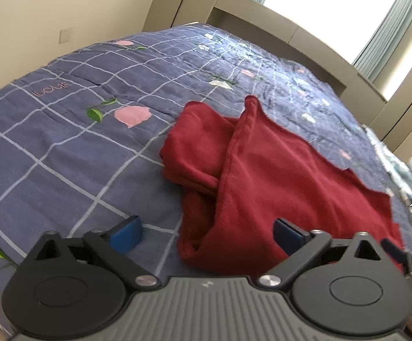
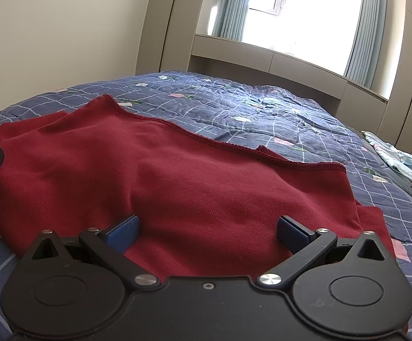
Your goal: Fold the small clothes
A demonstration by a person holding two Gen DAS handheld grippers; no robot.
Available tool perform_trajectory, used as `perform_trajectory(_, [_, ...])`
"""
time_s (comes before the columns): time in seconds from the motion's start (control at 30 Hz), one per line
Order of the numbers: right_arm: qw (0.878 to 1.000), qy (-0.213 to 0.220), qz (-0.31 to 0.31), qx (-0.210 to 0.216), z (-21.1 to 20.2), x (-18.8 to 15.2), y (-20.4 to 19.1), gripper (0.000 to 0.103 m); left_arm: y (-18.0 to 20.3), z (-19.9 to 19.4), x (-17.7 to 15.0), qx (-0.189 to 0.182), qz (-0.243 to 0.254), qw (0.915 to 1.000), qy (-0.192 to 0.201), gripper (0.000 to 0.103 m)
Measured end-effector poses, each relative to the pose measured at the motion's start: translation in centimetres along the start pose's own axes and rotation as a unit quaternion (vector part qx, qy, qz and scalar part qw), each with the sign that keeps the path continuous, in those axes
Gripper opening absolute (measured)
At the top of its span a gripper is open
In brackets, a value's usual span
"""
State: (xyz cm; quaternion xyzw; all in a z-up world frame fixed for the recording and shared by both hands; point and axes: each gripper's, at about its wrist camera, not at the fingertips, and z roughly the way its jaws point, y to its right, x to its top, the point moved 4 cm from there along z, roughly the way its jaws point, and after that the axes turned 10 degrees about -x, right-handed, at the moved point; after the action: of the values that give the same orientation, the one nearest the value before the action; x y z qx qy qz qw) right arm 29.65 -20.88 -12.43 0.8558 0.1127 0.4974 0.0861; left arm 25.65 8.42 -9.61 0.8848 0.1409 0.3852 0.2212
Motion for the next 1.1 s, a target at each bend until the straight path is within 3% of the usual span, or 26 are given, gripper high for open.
perform_trajectory(0.07, [1.0, 0.0, 0.001, 0.0, 0.0, 0.0, 0.0, 0.102, 0.1, 0.1, 0.0, -0.017, -0.007, 0.9998, -0.003, 0.08])
perform_trajectory(0.23, [1.0, 0.001, 0.002, 0.001, -0.1, 0.1, 0.0, 0.102, -0.2, 0.8, 0.1, -0.023, -0.028, 0.9993, 0.005, 0.076])
perform_trajectory(0.47, [1.0, 0.0, 0.006, 0.005, 0.0, 0.2, 0.2, 0.102, -2.2, 1.6, 1.3, -0.043, -0.121, 0.9912, 0.033, 0.074])
perform_trajectory(0.5, [1.0, 0.0, 0.007, 0.005, -0.1, 0.1, 0.1, 0.102, -2.3, 1.7, 1.4, -0.038, -0.127, 0.9905, 0.034, 0.071])
perform_trajectory(0.53, [1.0, 0.0, 0.007, 0.005, 0.0, 0.1, 0.2, 0.102, -2.3, 1.8, 1.6, -0.029, -0.129, 0.9906, 0.035, 0.056])
perform_trajectory(0.57, [1.0, 0.0, 0.007, 0.005, 0.0, 0.1, 0.1, 0.102, -2.1, 2.0, 1.7, -0.02, -0.126, 0.9914, 0.032, 0.041])
perform_trajectory(0.73, [1.0, 0.0, 0.008, 0.006, 0.0, 0.1, 0.1, 0.103, -1.0, 2.3, 2.1, -0.012, -0.103, 0.9944, 0.02, 0.018])
perform_trajectory(1.1, [1.0, -0.004, 0.023, 0.018, 0.2, 0.0, 0.6, 0.103, 4.2, 0.6, 3.7, -0.005, 0.005, 0.9993, 0.036, 0.012])
